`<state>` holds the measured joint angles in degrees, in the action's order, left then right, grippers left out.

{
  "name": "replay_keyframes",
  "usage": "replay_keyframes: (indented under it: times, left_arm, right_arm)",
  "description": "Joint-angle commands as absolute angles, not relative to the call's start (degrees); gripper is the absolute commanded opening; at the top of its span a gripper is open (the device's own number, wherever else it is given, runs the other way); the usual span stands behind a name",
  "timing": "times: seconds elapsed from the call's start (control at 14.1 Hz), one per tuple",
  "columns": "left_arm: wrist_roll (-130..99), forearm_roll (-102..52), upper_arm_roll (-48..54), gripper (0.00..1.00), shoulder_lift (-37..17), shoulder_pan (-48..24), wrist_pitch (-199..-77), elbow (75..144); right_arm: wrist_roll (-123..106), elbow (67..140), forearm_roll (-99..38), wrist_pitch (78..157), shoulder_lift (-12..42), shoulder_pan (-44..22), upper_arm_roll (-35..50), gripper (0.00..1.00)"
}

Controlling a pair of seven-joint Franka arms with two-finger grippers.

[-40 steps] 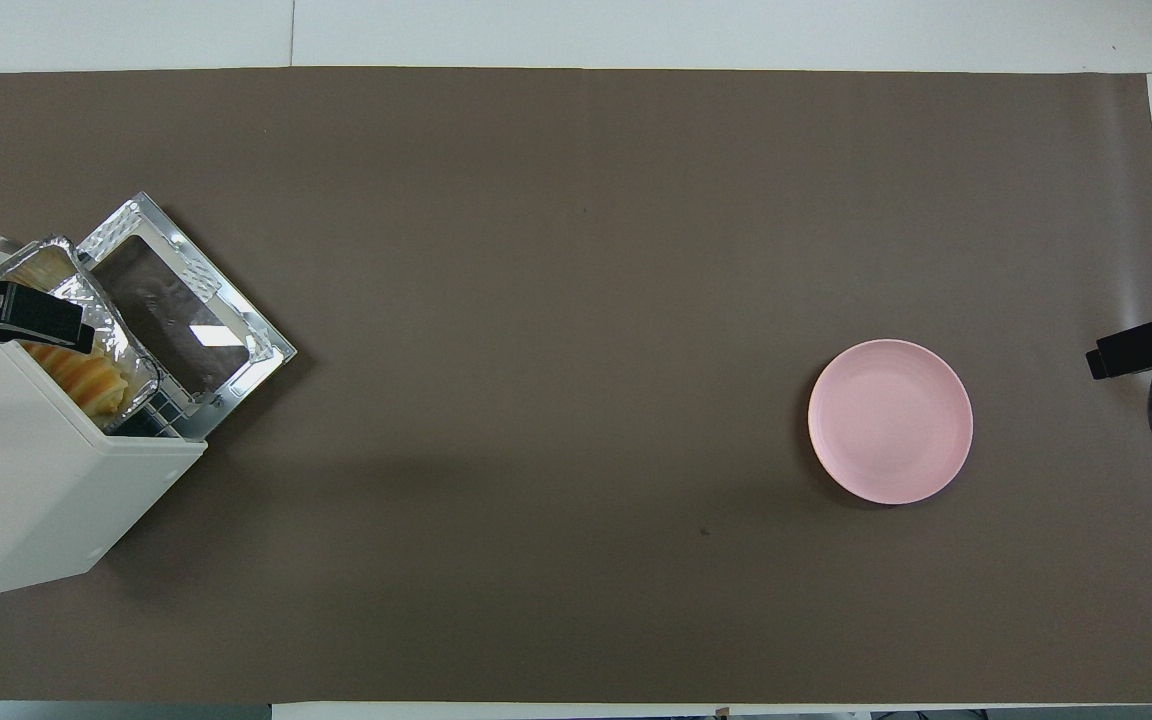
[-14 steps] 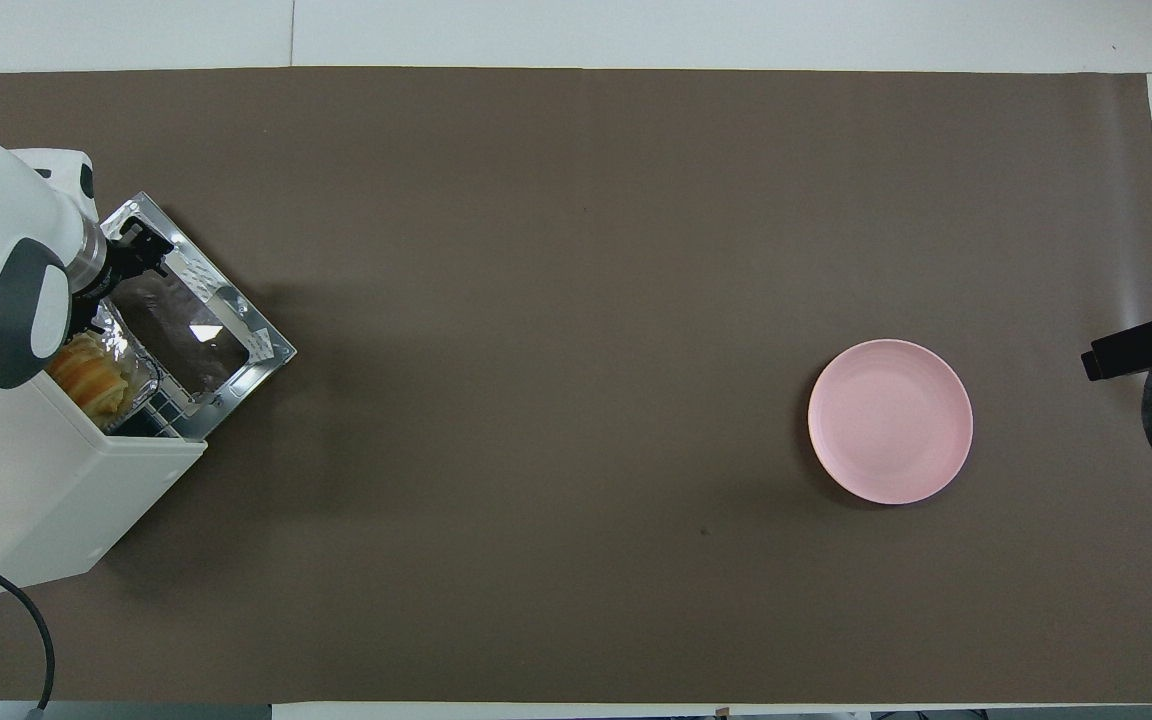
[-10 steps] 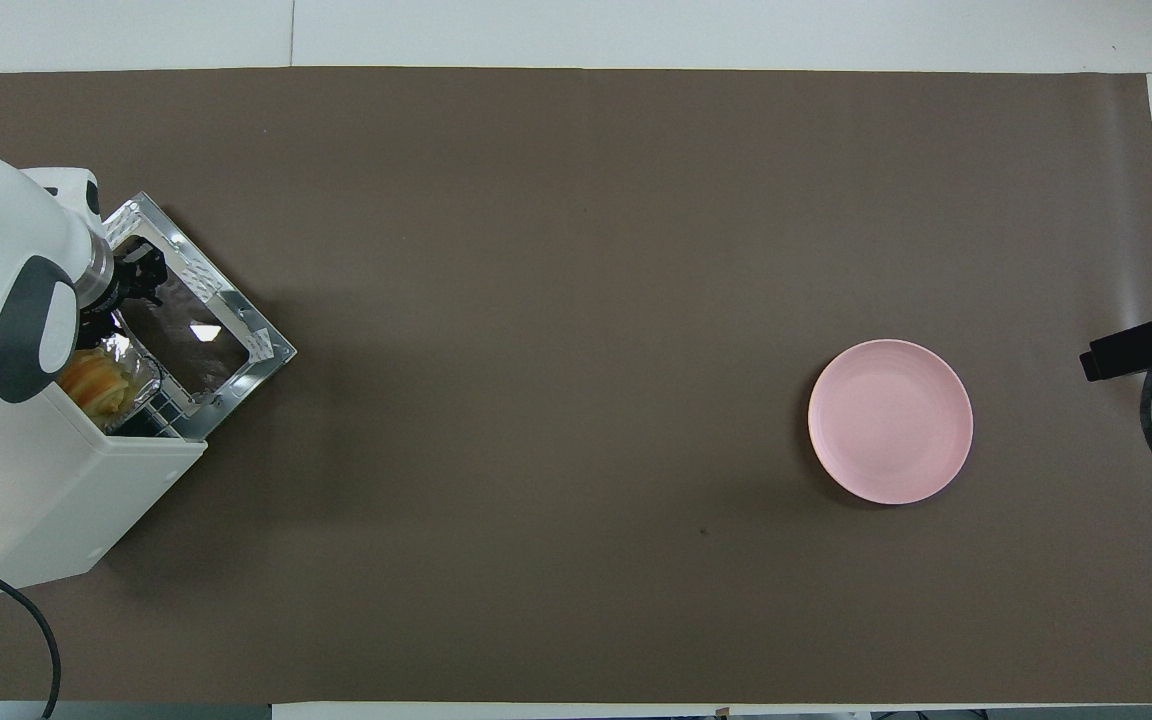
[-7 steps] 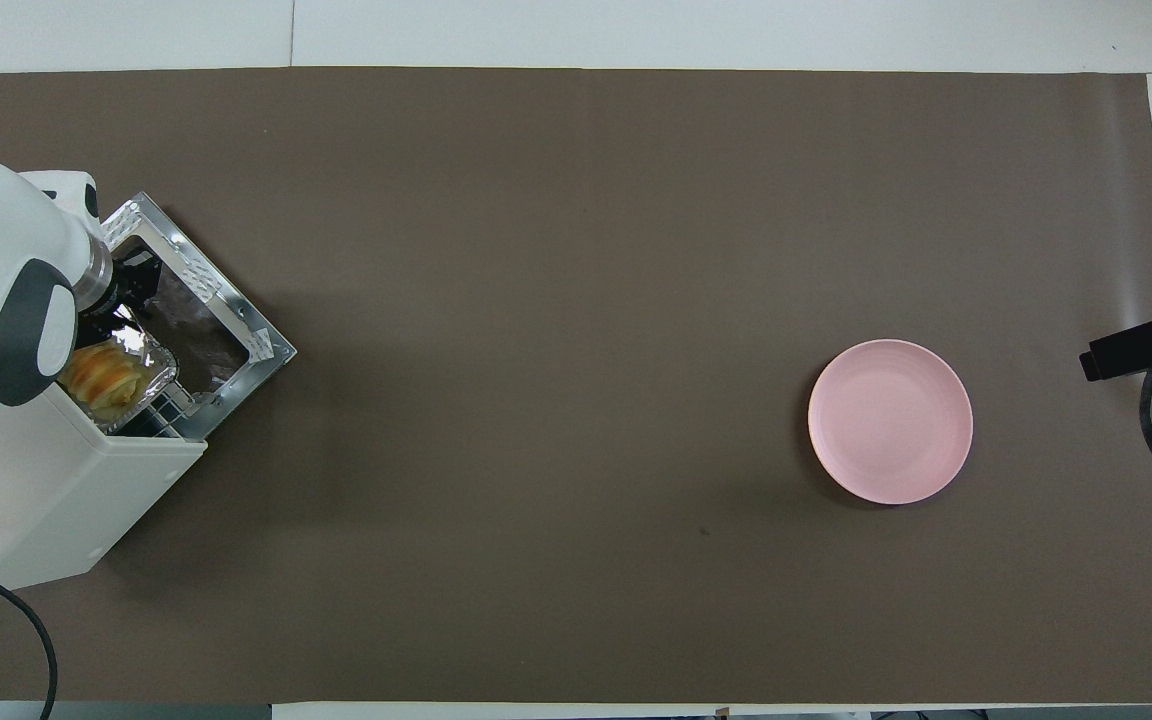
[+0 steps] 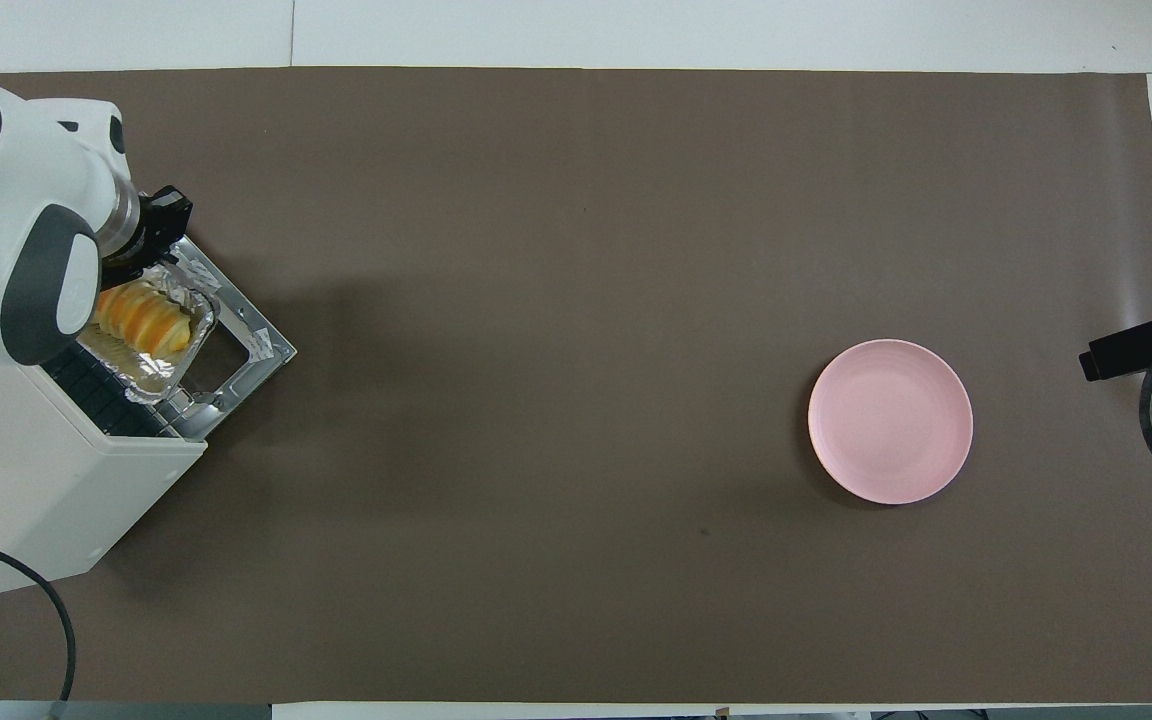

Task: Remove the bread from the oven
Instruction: 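Carry the foil tray out to the table center with the left gripper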

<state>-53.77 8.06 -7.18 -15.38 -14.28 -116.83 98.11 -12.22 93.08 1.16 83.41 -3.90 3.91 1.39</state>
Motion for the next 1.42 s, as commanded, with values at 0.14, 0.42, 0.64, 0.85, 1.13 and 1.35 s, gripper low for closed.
replay_keyframes:
  times: [0.14, 0.42, 0.64, 0.85, 1.13, 1.35]
  left_arm:
    - [-51.5, -2.4, -7.6, 0.00, -20.0, -24.7, -115.7, 90.3]
    - [-31.8, -3.3, -6.8, 0.00, -19.7, -34.9, -113.5, 90.2]
    - [-30.6, -4.1, -5.4, 0.00, -20.2, -40.4, -113.9, 91.6]
    - [-30.6, -4.0, -5.4, 0.00, -24.8, -44.9, -114.3, 91.5]
    - [-30.2, -4.2, -5.4, 0.17, -25.0, -45.3, -119.6, 94.9]
    - [-31.0, -4.3, -5.5, 1.00, -24.9, -45.4, -118.8, 94.3]
  right_arm:
    - [-11.6, 93.8, 1.1, 83.0, -4.7, 4.2, 1.8, 1.00]
    - [-11.6, 93.8, 1.1, 83.0, -4.7, 4.2, 1.8, 1.00]
    - [-11.7, 93.9, 1.1, 83.1, -4.7, 4.2, 1.8, 1.00]
    - [-11.8, 93.9, 1.1, 83.2, -4.7, 4.2, 1.8, 1.00]
    - [-11.5, 94.0, 1.1, 83.2, -4.7, 4.1, 1.8, 1.00]
    - [-11.4, 94.2, 1.1, 83.3, -4.8, 4.1, 1.9, 1.00]
